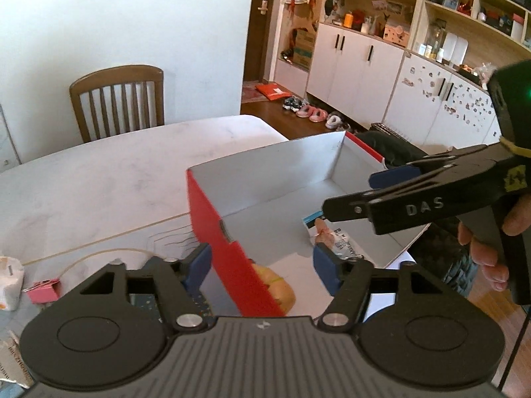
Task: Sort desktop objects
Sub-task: 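Open both grippers to release the toy and sausage pack into the box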
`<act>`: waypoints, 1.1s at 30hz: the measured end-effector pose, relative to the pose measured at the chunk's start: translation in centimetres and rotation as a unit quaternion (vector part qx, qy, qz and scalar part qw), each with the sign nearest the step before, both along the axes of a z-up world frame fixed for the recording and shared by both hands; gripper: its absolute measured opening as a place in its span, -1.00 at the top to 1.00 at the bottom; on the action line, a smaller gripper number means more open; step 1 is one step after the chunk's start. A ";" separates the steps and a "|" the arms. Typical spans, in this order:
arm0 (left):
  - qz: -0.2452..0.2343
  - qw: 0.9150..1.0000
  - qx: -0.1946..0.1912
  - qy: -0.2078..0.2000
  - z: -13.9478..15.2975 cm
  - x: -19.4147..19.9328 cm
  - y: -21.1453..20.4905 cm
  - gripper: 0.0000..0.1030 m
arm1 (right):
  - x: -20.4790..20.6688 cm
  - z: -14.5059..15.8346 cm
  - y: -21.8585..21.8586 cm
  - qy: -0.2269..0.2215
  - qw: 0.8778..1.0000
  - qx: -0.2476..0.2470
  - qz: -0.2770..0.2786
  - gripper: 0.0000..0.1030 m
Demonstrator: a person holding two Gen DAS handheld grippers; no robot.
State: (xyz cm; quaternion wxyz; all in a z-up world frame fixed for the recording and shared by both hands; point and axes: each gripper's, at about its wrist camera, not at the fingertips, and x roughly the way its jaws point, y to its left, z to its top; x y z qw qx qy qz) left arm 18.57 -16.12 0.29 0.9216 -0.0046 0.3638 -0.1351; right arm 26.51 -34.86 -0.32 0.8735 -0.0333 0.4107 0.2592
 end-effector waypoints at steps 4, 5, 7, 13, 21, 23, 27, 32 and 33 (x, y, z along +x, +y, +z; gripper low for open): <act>0.002 1.000 0.002 -0.009 0.2 -1.1 1.4 -0.38 | -1.3 0.5 0.6 -0.010 1.000 0.004 0.001 -0.69; 0.004 1.000 0.000 -0.010 0.3 -1.3 1.8 -0.47 | -1.6 0.6 0.8 -0.010 1.000 0.007 0.002 -0.70; 0.007 1.000 -0.006 -0.012 0.4 -1.8 2.7 -0.51 | -2.3 0.8 1.4 -0.014 1.000 0.010 0.002 -0.72; 0.016 1.000 -0.013 -0.010 0.4 -3.2 5.8 -0.61 | -4.2 1.4 3.1 -0.025 0.999 0.024 -0.001 -0.81; 0.035 0.999 -0.021 -0.005 -0.2 -5.1 10.8 -0.98 | -6.9 1.5 6.6 -0.038 0.999 0.032 0.002 -0.93; 0.042 0.999 -0.029 -0.008 -0.3 -5.7 12.3 -0.99 | -7.6 1.5 7.6 -0.039 0.999 0.030 0.004 -0.93; 0.053 0.998 -0.041 -0.010 -0.7 -6.7 15.0 -0.99 | -8.6 1.4 9.5 -0.040 0.999 0.027 0.008 -0.93; 0.061 0.997 -0.041 -0.011 -1.7 -7.9 17.9 -0.99 | -9.8 1.2 11.8 -0.041 0.999 0.025 0.010 -0.93; 0.063 0.997 -0.041 -0.011 -1.9 -8.1 18.4 -0.99 | -10.1 1.2 12.2 -0.040 0.999 0.025 0.011 -0.93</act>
